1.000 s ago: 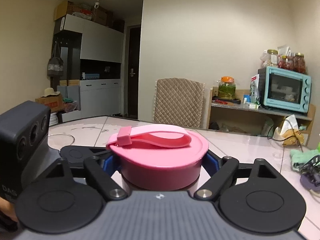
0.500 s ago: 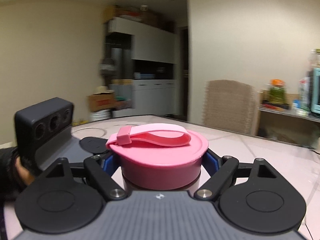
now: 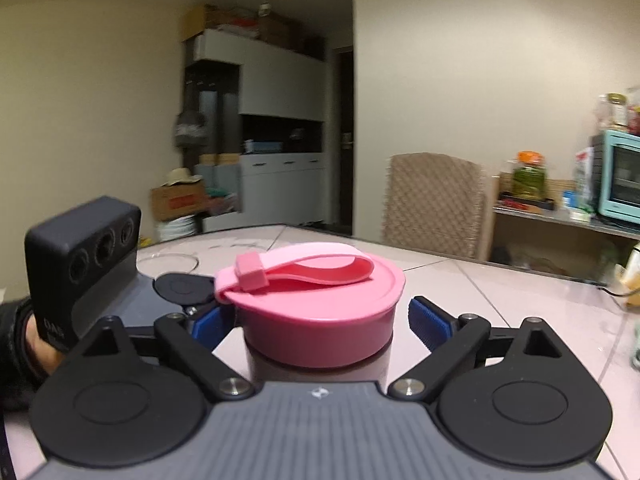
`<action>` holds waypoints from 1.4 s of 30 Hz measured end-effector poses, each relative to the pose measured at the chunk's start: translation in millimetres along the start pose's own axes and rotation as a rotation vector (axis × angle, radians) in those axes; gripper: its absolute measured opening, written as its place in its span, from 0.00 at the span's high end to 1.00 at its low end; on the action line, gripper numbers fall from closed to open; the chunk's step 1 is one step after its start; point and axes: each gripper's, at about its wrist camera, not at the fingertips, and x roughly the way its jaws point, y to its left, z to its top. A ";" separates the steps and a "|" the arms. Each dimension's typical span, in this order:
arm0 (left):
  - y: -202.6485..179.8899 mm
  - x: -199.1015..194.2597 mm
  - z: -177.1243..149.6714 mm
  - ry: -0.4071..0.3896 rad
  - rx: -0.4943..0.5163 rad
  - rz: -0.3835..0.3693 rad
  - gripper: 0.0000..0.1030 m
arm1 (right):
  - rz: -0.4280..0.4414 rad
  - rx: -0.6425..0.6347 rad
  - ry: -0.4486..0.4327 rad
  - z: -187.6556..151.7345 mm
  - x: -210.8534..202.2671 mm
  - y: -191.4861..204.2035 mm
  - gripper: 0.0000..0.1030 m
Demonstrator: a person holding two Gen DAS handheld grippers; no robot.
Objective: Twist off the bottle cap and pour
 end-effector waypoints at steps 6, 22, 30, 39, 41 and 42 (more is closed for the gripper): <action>-0.3 0.0 0.0 0.000 0.000 0.000 0.13 | -0.123 0.013 -0.024 -4.0 1.1 15.2 0.05; -0.5 0.3 -0.4 0.000 0.000 0.000 0.13 | -0.240 0.058 -0.031 -13.3 22.1 31.5 0.17; -0.5 0.4 -0.6 0.000 0.000 0.000 0.13 | -0.037 -0.001 -0.033 -15.2 15.0 2.4 0.17; -0.6 0.4 -0.6 0.000 -0.001 0.000 0.13 | 0.242 -0.100 -0.028 -8.5 16.9 -38.1 0.17; -0.6 0.4 -0.6 -0.001 -0.001 0.000 0.13 | 0.255 -0.113 -0.025 -6.2 16.5 -38.7 0.17; -0.7 0.5 -0.6 -0.001 0.000 0.000 0.13 | 0.253 -0.116 -0.023 -5.1 16.3 -37.6 0.17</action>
